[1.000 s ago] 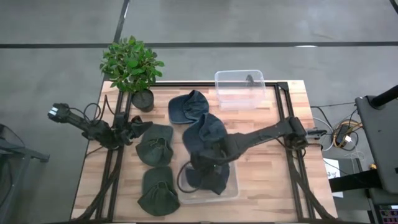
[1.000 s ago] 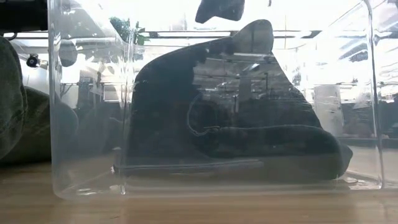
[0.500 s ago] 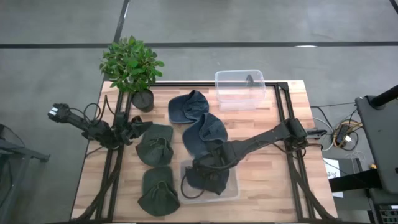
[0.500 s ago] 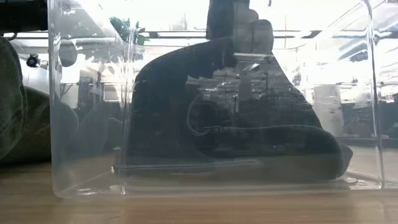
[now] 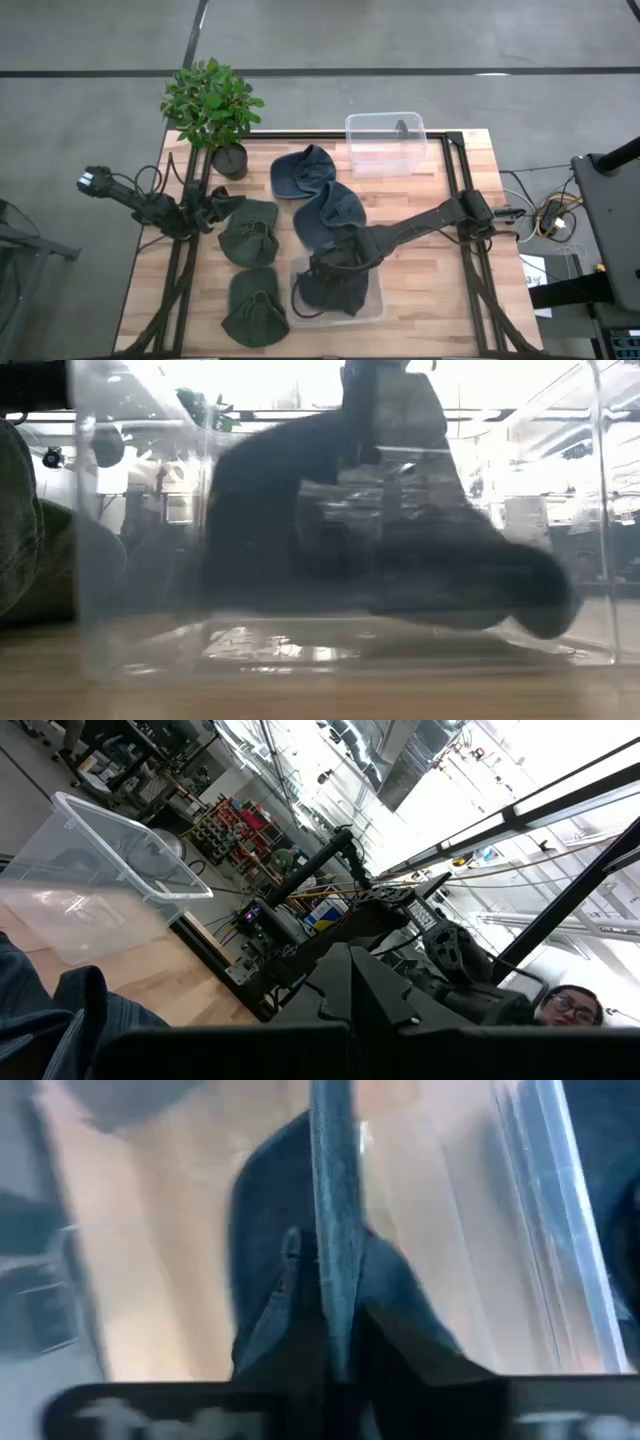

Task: Pick & Place hat
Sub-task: Adjust the blue cap in the transparent bin to position it properly, then put the bottom blue cap into the bottom transparent bin

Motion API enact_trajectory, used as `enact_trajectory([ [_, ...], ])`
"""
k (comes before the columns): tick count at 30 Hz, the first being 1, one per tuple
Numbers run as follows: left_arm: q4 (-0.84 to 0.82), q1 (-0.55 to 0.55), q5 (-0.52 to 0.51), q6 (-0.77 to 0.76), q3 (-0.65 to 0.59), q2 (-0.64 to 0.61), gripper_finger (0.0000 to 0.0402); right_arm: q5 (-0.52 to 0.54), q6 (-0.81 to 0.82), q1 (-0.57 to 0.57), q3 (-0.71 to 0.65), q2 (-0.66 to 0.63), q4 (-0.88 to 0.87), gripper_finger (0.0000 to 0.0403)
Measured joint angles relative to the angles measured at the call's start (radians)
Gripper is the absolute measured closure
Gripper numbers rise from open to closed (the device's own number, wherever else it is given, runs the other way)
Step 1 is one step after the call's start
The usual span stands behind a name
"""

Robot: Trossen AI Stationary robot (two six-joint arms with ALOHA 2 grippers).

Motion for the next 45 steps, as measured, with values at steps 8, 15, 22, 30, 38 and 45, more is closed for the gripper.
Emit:
enact_trajectory([
  [8, 0.000, 0.000, 0.000, 0.011, 0.000, 0.000, 0.0401, -0.236, -0.025, -0.032, 0.012, 0.000, 0.000, 0.0386],
  [15, 0.000, 0.000, 0.000, 0.011, 0.000, 0.000, 0.0401, -0.254, -0.008, -0.047, -0.004, 0.000, 0.000, 0.0388],
  [22, 0.000, 0.000, 0.000, 0.011, 0.000, 0.000, 0.0401, -0.345, 0.008, -0.058, -0.008, 0.000, 0.063, 0.0353],
  [30, 0.000, 0.000, 0.000, 0.012, 0.000, 0.000, 0.0401, -0.381, 0.033, -0.058, -0.009, 0.000, 0.057, 0.0259],
  [38, 0.000, 0.000, 0.000, 0.009, 0.000, 0.000, 0.0401, -0.392, 0.070, -0.062, 0.060, -0.015, 0.056, 0.0220],
  [45, 0.000, 0.000, -0.020, -0.026, 0.000, 0.002, 0.0401, -0.273, 0.054, -0.062, 0.195, -0.019, 0.052, 0.0227],
])
